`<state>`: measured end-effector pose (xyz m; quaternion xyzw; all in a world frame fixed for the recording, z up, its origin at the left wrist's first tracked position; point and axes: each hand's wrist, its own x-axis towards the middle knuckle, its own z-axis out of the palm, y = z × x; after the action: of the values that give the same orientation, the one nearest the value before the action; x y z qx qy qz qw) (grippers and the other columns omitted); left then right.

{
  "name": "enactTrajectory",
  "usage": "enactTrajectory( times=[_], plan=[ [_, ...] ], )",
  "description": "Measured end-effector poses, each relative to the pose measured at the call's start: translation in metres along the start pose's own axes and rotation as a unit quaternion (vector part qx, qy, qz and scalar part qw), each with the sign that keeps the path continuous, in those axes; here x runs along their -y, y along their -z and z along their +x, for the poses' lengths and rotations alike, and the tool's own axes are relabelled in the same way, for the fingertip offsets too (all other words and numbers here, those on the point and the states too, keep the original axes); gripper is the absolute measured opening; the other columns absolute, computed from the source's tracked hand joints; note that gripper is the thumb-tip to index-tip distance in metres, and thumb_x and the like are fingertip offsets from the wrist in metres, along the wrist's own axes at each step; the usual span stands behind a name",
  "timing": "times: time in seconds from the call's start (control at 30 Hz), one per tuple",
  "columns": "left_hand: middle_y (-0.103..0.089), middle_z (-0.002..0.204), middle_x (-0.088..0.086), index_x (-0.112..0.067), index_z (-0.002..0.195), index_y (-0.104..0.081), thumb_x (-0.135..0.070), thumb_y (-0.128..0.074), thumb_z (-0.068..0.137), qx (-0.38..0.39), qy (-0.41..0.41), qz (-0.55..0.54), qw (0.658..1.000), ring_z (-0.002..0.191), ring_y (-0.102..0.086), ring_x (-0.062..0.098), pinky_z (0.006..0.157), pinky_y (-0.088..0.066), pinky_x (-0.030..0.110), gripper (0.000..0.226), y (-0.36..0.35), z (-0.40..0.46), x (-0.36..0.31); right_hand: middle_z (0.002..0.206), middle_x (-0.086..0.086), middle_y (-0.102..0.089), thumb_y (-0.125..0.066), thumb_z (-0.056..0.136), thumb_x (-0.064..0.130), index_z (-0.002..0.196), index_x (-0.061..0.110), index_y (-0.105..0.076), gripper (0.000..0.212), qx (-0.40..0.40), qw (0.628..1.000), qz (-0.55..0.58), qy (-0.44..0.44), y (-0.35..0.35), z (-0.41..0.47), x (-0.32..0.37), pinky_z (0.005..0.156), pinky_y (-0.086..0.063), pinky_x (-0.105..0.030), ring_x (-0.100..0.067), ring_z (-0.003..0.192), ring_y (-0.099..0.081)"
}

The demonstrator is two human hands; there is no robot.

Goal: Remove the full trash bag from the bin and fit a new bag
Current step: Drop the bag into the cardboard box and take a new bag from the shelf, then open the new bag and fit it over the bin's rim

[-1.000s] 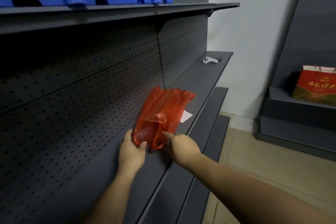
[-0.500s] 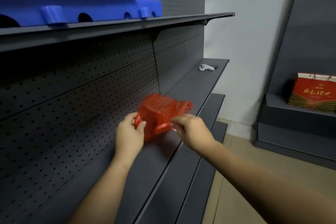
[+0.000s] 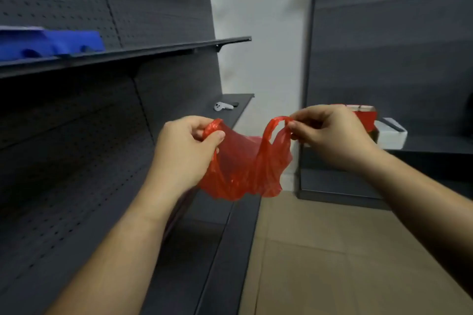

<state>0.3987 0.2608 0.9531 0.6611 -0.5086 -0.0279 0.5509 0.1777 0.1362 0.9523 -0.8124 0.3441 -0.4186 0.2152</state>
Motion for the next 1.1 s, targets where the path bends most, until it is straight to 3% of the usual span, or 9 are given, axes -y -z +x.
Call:
enactTrajectory(
  times=[0.1,0.2,0.37,0.57,0.63,0.73,0.87,0.97,1.1],
  plan=[
    [-0.076,0.069,-0.003,-0.025,0.086,-0.078,-0.016,-0.076,0.084,0.055,0.042,-0.042,0.997,0.063,-0.075,0.013,0.066,-0.062,0.037,0.009,-0.047,-0.014,0.011,0.072,0.009,-0.076,-0.072,0.087,0.030,0.086,0.025,-0.078,0.008,0.005,0.998,-0.035,-0.046,0.020,-0.028,-0.049,0.069,-0.059,-0.023,0.001,0.068,-0.071],
    [-0.077,0.070,-0.001,-0.023,0.087,-0.077,-0.016,-0.076,0.083,0.120,0.096,-0.053,0.987,0.065,-0.076,0.016,0.069,-0.063,0.041,0.009,-0.100,-0.041,0.036,0.066,0.012,-0.072,-0.072,0.087,0.029,0.082,0.026,-0.077,0.008,0.034,0.991,-0.065,-0.116,0.022,-0.068,-0.105,0.057,-0.046,-0.006,0.005,0.060,-0.065],
    [-0.077,0.067,0.000,-0.025,0.082,-0.075,-0.012,-0.075,0.085,0.199,0.186,-0.046,0.961,0.061,-0.074,0.013,0.065,-0.061,0.033,0.014,-0.179,-0.092,0.087,0.069,0.006,-0.074,-0.070,0.090,0.027,0.085,0.022,-0.078,0.010,0.091,0.966,-0.089,-0.223,-0.002,-0.130,-0.194,0.065,-0.053,-0.021,-0.003,0.063,-0.069],
    [-0.076,0.075,0.012,-0.011,0.094,-0.074,-0.006,-0.072,0.087,0.256,0.304,-0.042,0.917,0.058,-0.068,0.018,0.068,-0.061,0.042,0.009,-0.257,-0.152,0.164,0.064,0.012,-0.069,-0.067,0.091,0.018,0.083,0.020,-0.077,0.012,0.133,0.936,-0.070,-0.318,-0.051,-0.203,-0.286,0.053,-0.044,-0.006,0.007,0.057,-0.062],
    [-0.076,0.072,0.008,-0.010,0.096,-0.074,-0.006,-0.072,0.087,0.263,0.335,-0.041,0.904,0.059,-0.068,0.019,0.067,-0.060,0.041,0.010,-0.276,-0.170,0.192,0.066,0.011,-0.069,-0.067,0.091,0.019,0.083,0.019,-0.077,0.013,0.142,0.927,-0.068,-0.341,-0.072,-0.224,-0.310,0.054,-0.044,-0.008,0.002,0.059,-0.063],
    [-0.075,0.070,0.005,-0.012,0.093,-0.074,-0.007,-0.072,0.087,0.273,0.364,-0.029,0.890,0.061,-0.069,0.020,0.064,-0.057,0.036,0.008,-0.299,-0.193,0.232,0.069,0.005,-0.071,-0.067,0.091,0.018,0.085,0.016,-0.077,0.012,0.140,0.916,-0.057,-0.372,-0.102,-0.251,-0.342,0.064,-0.049,-0.024,-0.011,0.066,-0.067],
    [-0.076,0.082,0.008,-0.009,0.099,-0.073,-0.009,-0.072,0.088,0.281,0.401,-0.032,0.872,0.072,-0.072,0.021,0.067,-0.059,0.033,0.011,-0.322,-0.216,0.291,0.071,0.006,-0.070,-0.064,0.092,0.017,0.088,0.015,-0.076,0.013,0.144,0.904,-0.055,-0.398,-0.142,-0.280,-0.376,0.057,-0.044,-0.011,-0.001,0.063,-0.062],
    [-0.077,0.089,0.007,-0.012,0.098,-0.073,-0.011,-0.073,0.088,0.291,0.428,-0.042,0.854,0.082,-0.075,0.025,0.081,-0.062,0.044,0.011,-0.339,-0.232,0.341,0.073,0.003,-0.072,-0.064,0.093,0.017,0.090,0.013,-0.077,0.014,0.139,0.899,-0.050,-0.413,-0.171,-0.302,-0.402,0.065,-0.052,-0.024,-0.006,0.067,-0.065],
    [-0.077,0.093,0.007,-0.012,0.102,-0.071,-0.014,-0.073,0.089,0.305,0.452,-0.043,0.837,0.079,-0.075,0.022,0.074,-0.063,0.039,0.014,-0.364,-0.263,0.407,0.075,0.000,-0.074,-0.064,0.094,0.020,0.091,0.012,-0.076,0.015,0.139,0.890,-0.048,-0.431,-0.217,-0.343,-0.450,0.071,-0.059,-0.036,-0.015,0.071,-0.070]
  ],
)
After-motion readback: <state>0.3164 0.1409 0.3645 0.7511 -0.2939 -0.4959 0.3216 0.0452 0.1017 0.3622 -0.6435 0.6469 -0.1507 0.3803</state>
